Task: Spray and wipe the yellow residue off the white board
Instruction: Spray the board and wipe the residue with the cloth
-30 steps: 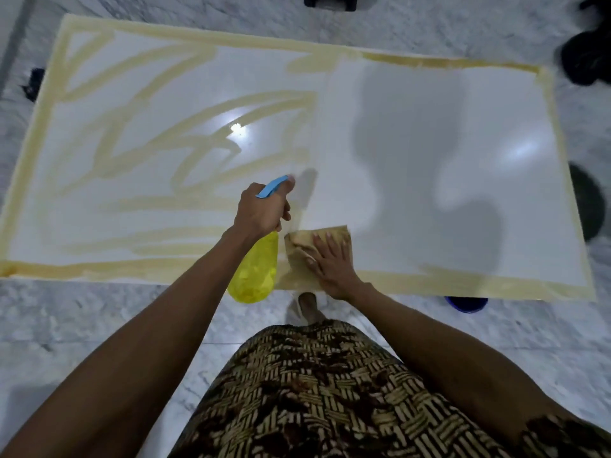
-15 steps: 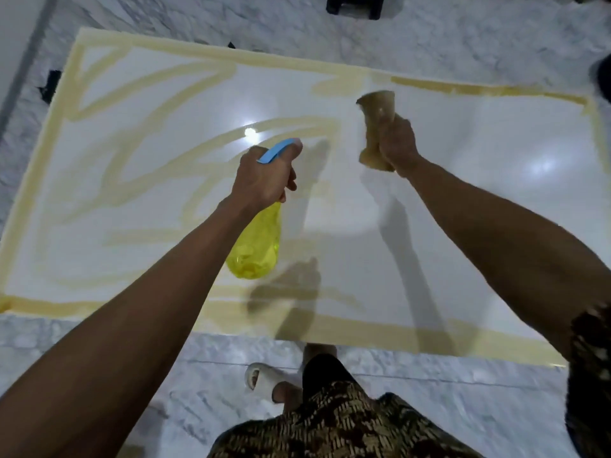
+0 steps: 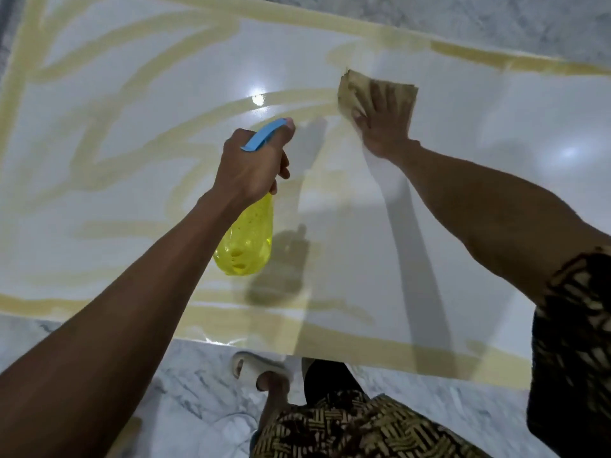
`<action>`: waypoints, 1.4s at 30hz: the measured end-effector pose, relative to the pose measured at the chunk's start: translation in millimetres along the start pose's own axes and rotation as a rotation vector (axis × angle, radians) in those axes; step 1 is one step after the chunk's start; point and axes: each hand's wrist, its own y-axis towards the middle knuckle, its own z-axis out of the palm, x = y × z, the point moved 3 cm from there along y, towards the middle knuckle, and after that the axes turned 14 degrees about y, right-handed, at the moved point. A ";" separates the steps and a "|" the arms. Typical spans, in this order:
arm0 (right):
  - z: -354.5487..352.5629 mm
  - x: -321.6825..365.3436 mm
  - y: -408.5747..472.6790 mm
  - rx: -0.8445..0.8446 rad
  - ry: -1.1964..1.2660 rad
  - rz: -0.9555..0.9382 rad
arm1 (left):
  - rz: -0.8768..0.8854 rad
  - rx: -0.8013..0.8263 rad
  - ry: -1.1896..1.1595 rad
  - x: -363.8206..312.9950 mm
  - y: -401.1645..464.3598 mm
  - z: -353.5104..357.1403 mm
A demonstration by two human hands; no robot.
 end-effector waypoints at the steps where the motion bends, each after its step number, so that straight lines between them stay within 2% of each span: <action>1: 9.0 0.9 -21.6 0.037 0.009 -0.026 | -0.010 0.007 -0.001 5.6 -10.3 0.7; 4: 48.2 1.9 -104.0 0.020 0.054 -0.100 | -0.027 0.035 -0.021 21.0 -48.8 1.5; 7: 78.8 16.7 -195.5 0.111 0.133 -0.053 | -0.046 0.068 -0.036 36.7 -93.0 0.4; 10: 101.7 39.0 -276.4 0.126 0.159 0.018 | -0.046 0.088 -0.012 53.0 -135.6 -2.5; 15: 138.5 85.6 -361.2 0.189 0.222 0.175 | -0.007 0.119 -0.006 84.1 -199.5 -14.5; 18: 141.4 121.6 -375.3 0.234 0.351 0.263 | 0.008 0.116 -0.005 91.9 -219.2 -25.6; 22: 125.2 182.0 -372.5 0.120 0.561 0.319 | 0.041 0.101 -0.035 82.5 -222.9 -46.8; 23: 117.2 194.9 -370.5 0.127 0.673 0.346 | 0.051 0.088 -0.035 76.6 -220.3 -53.2; 26: 90.7 215.9 -343.2 0.148 1.230 0.419 | 0.106 0.043 -0.008 56.3 -206.6 -74.1; 28: 65.8 211.7 -311.1 0.151 1.457 0.339 | 0.134 0.035 0.000 44.2 -195.0 -86.4; 31: 12.9 193.0 -258.3 0.076 1.577 0.244 | 0.153 0.043 -0.005 29.1 -169.2 -100.3; 33: -25.7 174.8 -217.5 -0.116 1.498 0.291 | 0.157 0.043 -0.033 19.5 -144.6 -107.6; 36: -71.8 147.2 -157.1 -0.405 1.039 0.287 | 0.160 0.048 -0.024 8.0 -100.4 -113.5; 39: -100.1 114.5 -76.2 -0.435 0.720 0.200 | 0.131 0.064 -0.059 -1.9 -40.6 -113.8; 42: -106.7 77.3 9.3 -0.384 0.568 0.243 | 0.143 0.076 -0.108 -8.1 12.3 -106.9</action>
